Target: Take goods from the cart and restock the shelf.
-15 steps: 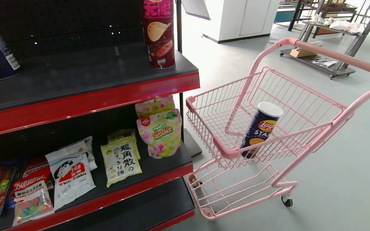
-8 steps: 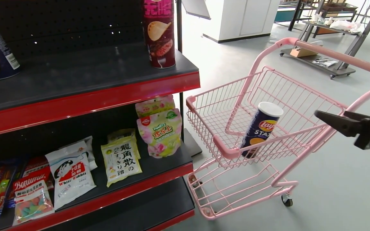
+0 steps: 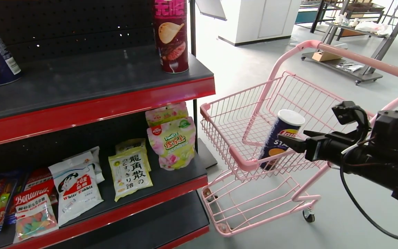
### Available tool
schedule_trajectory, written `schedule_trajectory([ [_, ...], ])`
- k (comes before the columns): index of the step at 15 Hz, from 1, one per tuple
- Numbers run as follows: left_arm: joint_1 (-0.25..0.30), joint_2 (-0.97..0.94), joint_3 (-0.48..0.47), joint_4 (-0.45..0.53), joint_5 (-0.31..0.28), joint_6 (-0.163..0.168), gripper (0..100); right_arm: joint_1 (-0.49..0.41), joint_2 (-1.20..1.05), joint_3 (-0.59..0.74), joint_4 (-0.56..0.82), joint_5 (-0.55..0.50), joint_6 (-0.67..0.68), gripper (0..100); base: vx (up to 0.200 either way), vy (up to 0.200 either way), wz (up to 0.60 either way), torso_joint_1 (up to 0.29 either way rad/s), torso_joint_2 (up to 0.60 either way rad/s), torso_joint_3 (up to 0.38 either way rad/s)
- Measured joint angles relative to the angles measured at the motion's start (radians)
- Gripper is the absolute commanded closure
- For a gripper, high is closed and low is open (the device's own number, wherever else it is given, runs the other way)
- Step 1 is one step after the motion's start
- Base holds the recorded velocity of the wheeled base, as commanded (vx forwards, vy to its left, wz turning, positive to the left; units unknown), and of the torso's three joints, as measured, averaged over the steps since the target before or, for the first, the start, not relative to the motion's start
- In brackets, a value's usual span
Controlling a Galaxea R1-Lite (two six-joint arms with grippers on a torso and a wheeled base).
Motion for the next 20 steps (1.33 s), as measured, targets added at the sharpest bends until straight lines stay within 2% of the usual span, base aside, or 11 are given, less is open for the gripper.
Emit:
schedule_trajectory([
  [5,0.000,0.000,0.000,-0.001,0.000,0.001,0,-0.018,0.089,-0.057,-0.002,-0.020,0.001,0,0.000,0.000,0.00,0.000,0.00,0.000],
  [8,0.000,0.000,0.000,0.000,0.000,0.001,0,-0.034,0.162,-0.102,-0.078,-0.020,0.010,0,0.000,0.000,0.00,0.000,0.00,0.000],
  [12,0.000,0.000,0.000,-0.001,0.000,0.001,0,-0.018,0.234,-0.156,-0.089,-0.015,0.021,0,0.000,0.000,0.00,0.000,0.00,0.000],
  [13,0.000,0.000,0.000,0.000,0.000,0.002,0,-0.011,0.246,-0.160,-0.089,-0.020,0.039,100,0.000,0.000,0.00,0.000,0.00,0.000],
  [20,0.000,0.000,0.000,-0.001,0.000,0.001,0,0.002,0.288,-0.202,-0.089,-0.040,0.055,100,0.000,0.000,0.00,0.000,0.00,0.000],
])
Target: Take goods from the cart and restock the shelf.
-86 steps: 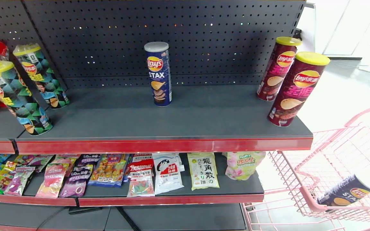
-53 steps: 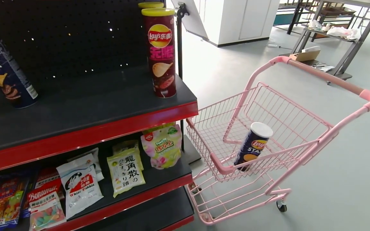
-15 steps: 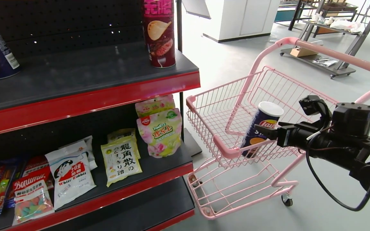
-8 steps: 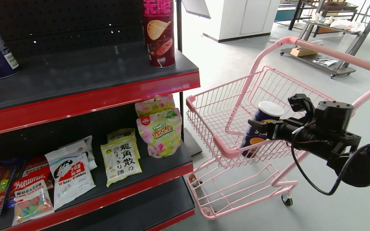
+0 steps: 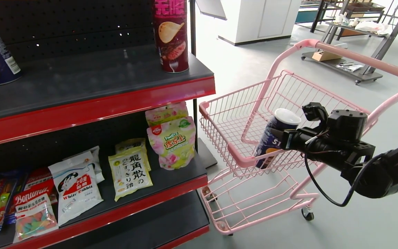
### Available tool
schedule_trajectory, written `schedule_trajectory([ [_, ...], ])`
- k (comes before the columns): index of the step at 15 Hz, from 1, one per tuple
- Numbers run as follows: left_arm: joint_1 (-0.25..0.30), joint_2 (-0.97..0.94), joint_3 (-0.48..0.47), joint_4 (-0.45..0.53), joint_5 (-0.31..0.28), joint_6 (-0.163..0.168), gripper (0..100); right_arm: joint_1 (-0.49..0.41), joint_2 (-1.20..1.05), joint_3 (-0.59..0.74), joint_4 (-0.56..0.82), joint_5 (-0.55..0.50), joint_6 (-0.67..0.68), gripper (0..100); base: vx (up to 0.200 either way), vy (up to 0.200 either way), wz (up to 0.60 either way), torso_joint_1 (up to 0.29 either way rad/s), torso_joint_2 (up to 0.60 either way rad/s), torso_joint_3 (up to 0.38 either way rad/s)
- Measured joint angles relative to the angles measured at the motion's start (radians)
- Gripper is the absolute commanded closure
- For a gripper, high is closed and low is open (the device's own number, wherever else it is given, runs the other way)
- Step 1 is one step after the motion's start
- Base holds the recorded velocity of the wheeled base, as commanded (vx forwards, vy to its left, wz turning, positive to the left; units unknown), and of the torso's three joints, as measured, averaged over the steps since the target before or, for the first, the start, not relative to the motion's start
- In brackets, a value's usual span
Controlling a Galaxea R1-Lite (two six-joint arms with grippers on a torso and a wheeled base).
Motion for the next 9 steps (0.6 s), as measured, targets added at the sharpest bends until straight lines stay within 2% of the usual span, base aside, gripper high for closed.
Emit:
schedule_trajectory([
  [4,-0.001,0.000,0.000,0.000,0.000,0.000,0,0.011,-0.066,-0.082,0.024,0.001,-0.003,100,0.000,0.000,0.00,0.000,0.00,0.000],
  [9,0.000,0.000,0.000,0.000,-0.001,0.001,0,0.035,-0.253,-0.141,0.234,0.001,-0.004,100,0.000,0.000,0.00,0.000,0.00,0.000],
])
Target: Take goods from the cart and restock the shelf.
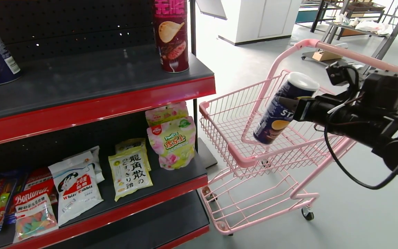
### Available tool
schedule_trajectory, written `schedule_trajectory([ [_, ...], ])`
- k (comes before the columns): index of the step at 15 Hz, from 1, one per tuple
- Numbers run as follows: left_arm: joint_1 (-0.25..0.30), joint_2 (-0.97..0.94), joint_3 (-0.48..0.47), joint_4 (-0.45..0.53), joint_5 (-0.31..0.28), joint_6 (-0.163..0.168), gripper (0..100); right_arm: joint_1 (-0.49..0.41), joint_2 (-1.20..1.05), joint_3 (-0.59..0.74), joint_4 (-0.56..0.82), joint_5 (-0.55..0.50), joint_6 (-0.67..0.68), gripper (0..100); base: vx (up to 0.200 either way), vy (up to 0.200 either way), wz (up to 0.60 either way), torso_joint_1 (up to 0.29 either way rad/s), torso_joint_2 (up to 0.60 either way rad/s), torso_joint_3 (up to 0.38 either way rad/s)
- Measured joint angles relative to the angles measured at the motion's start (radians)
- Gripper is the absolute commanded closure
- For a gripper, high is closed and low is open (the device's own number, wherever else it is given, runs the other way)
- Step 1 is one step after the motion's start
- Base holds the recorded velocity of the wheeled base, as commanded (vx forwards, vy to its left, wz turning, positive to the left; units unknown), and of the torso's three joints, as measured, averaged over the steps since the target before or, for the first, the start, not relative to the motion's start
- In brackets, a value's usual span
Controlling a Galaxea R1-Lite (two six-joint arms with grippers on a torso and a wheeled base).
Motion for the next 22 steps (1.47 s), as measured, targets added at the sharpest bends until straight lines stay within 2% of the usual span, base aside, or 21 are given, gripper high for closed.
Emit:
schedule_trajectory([
  [5,0.000,0.000,0.000,0.000,0.000,0.000,0,0.053,-0.244,-0.070,0.228,-0.001,-0.010,100,0.000,0.000,0.00,0.000,0.00,0.000],
  [8,0.000,0.000,0.000,0.000,0.000,0.000,0,0.105,-0.424,-0.103,0.493,-0.006,-0.023,100,0.000,0.000,0.00,0.000,0.00,0.000],
  [11,0.000,0.000,0.000,0.000,0.000,-0.001,0,0.141,-0.596,-0.109,0.804,-0.057,-0.044,100,0.000,0.000,0.00,0.000,0.00,0.000],
  [15,0.000,0.000,0.000,0.000,0.000,-0.001,0,0.152,-0.735,-0.023,0.864,-0.106,-0.173,100,0.000,0.000,0.00,0.000,0.00,0.000],
  [22,0.000,0.000,0.000,0.000,0.001,-0.001,0,0.156,-0.766,0.006,0.863,-0.109,-0.229,100,0.000,0.000,0.00,0.000,0.00,0.000],
])
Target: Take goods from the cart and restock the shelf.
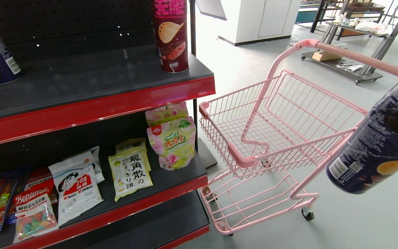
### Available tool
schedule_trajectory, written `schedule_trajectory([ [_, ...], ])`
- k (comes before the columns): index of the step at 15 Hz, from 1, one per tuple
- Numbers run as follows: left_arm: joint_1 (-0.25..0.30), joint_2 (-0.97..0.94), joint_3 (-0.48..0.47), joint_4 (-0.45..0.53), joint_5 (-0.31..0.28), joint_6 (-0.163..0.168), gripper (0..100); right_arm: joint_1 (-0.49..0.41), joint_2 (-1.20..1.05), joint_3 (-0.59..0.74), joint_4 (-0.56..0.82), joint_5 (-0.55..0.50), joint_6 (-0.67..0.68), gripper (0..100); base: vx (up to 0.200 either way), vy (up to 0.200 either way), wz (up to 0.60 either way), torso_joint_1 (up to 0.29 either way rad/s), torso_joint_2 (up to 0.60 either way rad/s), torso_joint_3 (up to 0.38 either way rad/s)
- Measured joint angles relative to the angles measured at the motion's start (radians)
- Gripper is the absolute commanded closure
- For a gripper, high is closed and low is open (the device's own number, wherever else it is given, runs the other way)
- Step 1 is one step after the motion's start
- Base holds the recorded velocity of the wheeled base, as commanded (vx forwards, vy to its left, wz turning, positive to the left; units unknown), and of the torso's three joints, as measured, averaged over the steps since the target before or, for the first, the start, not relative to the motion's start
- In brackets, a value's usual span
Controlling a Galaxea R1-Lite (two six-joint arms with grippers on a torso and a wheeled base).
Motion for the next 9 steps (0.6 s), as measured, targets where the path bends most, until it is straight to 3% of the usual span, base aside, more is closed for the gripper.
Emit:
schedule_trajectory([
  [7,0.000,0.000,0.000,0.001,-0.001,0.000,0,-0.003,-0.026,0.014,0.003,-0.004,-0.010,100,0.000,0.000,0.00,0.022,-0.11,-0.083],
  [9,0.000,0.000,0.000,0.001,0.000,0.000,0,-0.004,-0.034,0.021,0.003,-0.004,-0.011,100,0.000,0.000,0.00,0.090,-0.36,-0.259],
])
